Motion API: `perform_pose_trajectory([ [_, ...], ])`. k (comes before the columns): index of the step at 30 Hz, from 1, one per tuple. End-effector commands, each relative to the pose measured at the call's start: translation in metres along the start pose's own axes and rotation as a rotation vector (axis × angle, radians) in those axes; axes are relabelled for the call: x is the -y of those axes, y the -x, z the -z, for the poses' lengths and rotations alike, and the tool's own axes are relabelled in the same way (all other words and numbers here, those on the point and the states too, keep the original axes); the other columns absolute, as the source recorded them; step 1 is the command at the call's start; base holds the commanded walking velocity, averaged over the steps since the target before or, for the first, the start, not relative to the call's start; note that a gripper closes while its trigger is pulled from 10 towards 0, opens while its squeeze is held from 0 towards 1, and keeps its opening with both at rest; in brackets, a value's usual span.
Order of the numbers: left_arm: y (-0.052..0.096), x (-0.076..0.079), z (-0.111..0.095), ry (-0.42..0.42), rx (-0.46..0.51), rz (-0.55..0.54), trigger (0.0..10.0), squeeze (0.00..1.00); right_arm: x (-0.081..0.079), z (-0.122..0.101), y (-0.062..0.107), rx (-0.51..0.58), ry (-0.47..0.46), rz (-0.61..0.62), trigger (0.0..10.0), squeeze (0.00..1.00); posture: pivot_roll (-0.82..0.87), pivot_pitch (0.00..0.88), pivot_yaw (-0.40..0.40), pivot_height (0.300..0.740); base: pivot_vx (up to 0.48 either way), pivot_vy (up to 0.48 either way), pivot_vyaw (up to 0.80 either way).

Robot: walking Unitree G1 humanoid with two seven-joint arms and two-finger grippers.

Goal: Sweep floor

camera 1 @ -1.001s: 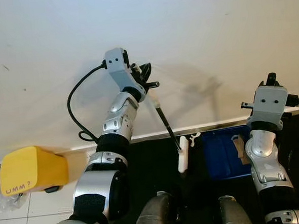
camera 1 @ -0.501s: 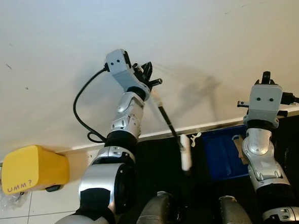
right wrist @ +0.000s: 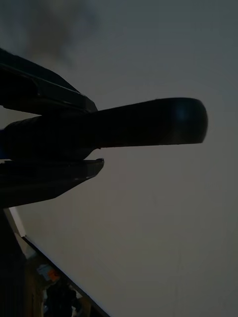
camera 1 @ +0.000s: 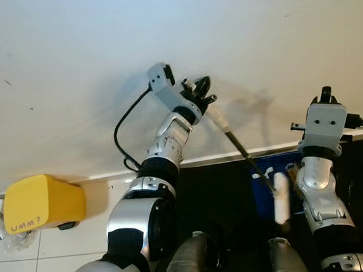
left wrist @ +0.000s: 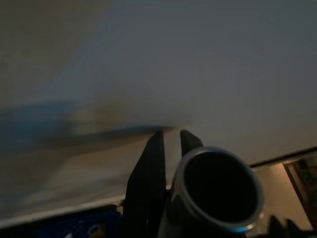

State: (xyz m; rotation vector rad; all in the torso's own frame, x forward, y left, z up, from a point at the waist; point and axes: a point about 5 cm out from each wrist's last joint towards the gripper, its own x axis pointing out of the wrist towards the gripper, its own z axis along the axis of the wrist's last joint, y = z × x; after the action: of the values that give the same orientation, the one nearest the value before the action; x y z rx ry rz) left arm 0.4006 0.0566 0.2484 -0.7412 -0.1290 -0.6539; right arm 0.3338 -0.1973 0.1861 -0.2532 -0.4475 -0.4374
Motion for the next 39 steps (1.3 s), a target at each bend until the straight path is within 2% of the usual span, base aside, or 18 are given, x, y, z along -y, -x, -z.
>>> perform_pose_trajectory([
  [1,0.006,-0.003,-0.022,-0.032,0.057,0.020,10.0,0.38,-0.006,0.026,0.019,-0.136,-0.011,-0.036,10.0,0.00,0.08,0.467,0.264,0.740,0.000,0.000,0.00],
  [3,0.016,-0.014,-0.048,-0.169,0.097,-0.017,10.0,0.38,-0.007,0.026,0.020,-0.139,-0.014,-0.040,10.0,0.00,0.09,0.468,0.263,0.740,0.000,0.000,0.00],
  [7,0.031,-0.027,-0.071,-0.378,0.102,-0.069,10.0,0.38,-0.010,0.027,0.021,-0.144,-0.018,-0.049,10.0,0.00,0.09,0.468,0.259,0.740,0.000,0.000,0.00],
  [8,0.031,-0.027,-0.071,-0.378,0.102,-0.069,10.0,0.38,-0.010,0.027,0.021,-0.144,-0.018,-0.049,10.0,0.00,0.09,0.468,0.259,0.740,0.000,0.000,0.00],
  [11,0.042,-0.030,-0.084,-0.486,0.093,-0.085,10.0,0.38,-0.011,0.027,0.021,-0.146,-0.020,-0.056,10.0,0.00,0.10,0.468,0.253,0.740,0.000,0.000,0.00],
  [14,0.049,-0.028,-0.092,-0.495,0.103,-0.094,10.0,0.37,-0.012,0.027,0.020,-0.147,-0.021,-0.061,10.0,0.00,0.10,0.467,0.250,0.740,0.000,0.000,0.00],
  [18,0.050,-0.029,-0.092,-0.496,0.100,-0.105,10.0,0.37,-0.012,0.027,0.020,-0.146,-0.021,-0.064,10.0,0.00,0.10,0.467,0.250,0.740,0.000,0.000,0.00],
  [22,0.043,-0.035,-0.066,-0.535,0.105,-0.175,10.0,0.38,-0.014,0.026,0.019,-0.142,-0.025,-0.069,10.0,0.00,0.09,0.466,0.242,0.740,0.000,0.000,0.00],
  [26,0.041,-0.036,-0.060,-0.533,0.104,-0.184,10.0,0.38,-0.014,0.026,0.018,-0.142,-0.025,-0.070,10.0,0.00,0.09,0.466,0.242,0.740,0.000,0.000,0.00],
  [28,0.036,-0.038,-0.047,-0.483,0.111,-0.219,10.0,0.40,-0.015,0.025,0.018,-0.139,-0.029,-0.074,10.0,0.00,0.08,0.470,0.243,0.740,0.000,0.000,0.00],
  [31,0.033,-0.038,-0.039,-0.450,0.109,-0.236,10.0,0.39,-0.016,0.025,0.019,-0.136,-0.033,-0.076,10.0,0.00,0.08,0.470,0.243,0.740,0.000,0.000,0.00],
  [33,0.023,-0.034,-0.024,-0.399,0.089,-0.258,10.0,0.40,-0.018,0.023,0.020,-0.126,-0.045,-0.084,10.0,0.00,0.06,0.477,0.250,0.740,0.000,0.000,0.00],
  [39,0.014,-0.027,-0.005,-0.371,0.057,-0.263,10.0,0.40,-0.018,0.021,0.022,-0.117,-0.056,-0.095,10.0,0.00,0.06,0.480,0.256,0.740,0.000,0.000,0.00],
])
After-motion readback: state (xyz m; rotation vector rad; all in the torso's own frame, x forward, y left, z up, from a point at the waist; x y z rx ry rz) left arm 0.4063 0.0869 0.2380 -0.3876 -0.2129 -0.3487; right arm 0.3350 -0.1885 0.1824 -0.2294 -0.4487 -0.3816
